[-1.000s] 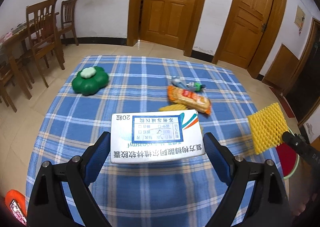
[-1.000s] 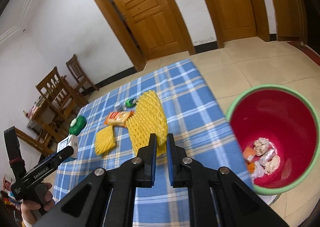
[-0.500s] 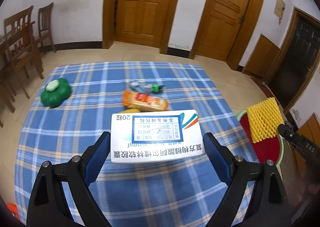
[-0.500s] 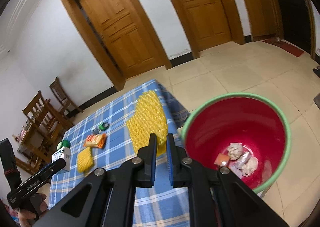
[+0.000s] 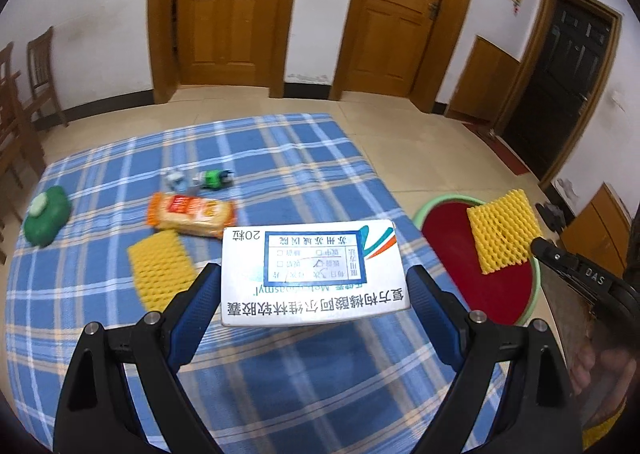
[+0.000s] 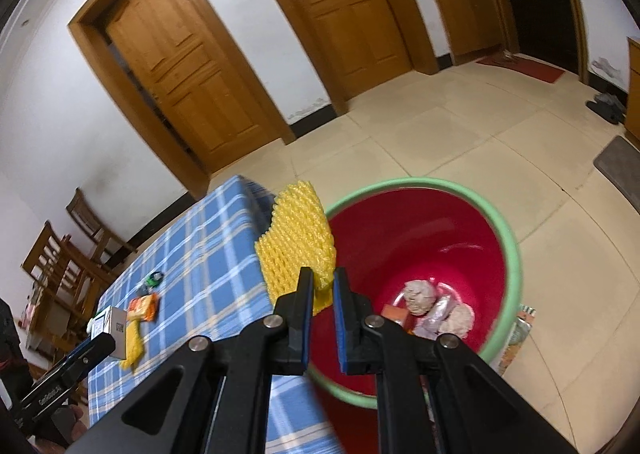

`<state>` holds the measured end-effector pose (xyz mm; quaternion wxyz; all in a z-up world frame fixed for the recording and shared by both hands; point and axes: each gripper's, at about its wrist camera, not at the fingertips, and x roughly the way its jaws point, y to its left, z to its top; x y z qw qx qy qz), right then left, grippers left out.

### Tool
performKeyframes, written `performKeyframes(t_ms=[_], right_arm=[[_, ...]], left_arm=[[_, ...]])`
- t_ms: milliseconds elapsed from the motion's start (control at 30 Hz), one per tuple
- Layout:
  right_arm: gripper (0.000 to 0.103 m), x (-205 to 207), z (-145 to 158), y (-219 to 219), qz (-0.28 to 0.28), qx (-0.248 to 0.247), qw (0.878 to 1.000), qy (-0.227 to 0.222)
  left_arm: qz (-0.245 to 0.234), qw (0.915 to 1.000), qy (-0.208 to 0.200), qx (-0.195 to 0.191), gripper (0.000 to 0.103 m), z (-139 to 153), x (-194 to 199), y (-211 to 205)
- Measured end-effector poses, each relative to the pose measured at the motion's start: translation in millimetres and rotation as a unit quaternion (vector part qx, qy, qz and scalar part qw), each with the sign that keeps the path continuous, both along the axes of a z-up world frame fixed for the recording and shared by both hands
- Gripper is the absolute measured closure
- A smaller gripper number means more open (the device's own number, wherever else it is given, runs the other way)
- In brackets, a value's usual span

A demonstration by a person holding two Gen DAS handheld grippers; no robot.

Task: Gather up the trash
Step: 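Carry the yellow foam net into the red bucket and open right tool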

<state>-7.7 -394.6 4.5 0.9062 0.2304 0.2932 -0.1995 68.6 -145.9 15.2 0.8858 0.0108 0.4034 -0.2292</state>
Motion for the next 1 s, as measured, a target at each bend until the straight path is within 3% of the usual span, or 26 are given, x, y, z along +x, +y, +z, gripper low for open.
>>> performKeyframes(t_ms=[467, 1000], right_arm=[[0.091, -22.8, -9.3, -44.7, -0.068, 0.008, 0.998, 0.007], [0.086, -31.1, -15.6, -66.4, -0.09, 0.028, 0.995, 0.01]], left_arm=[[-0.08, 0.9965, -0.005, 0.024, 0.012, -6.6, -1.4, -80.4], [-0.145, 0.9888, -0.011, 0.034, 0.012, -20.0, -0.5, -145.9]])
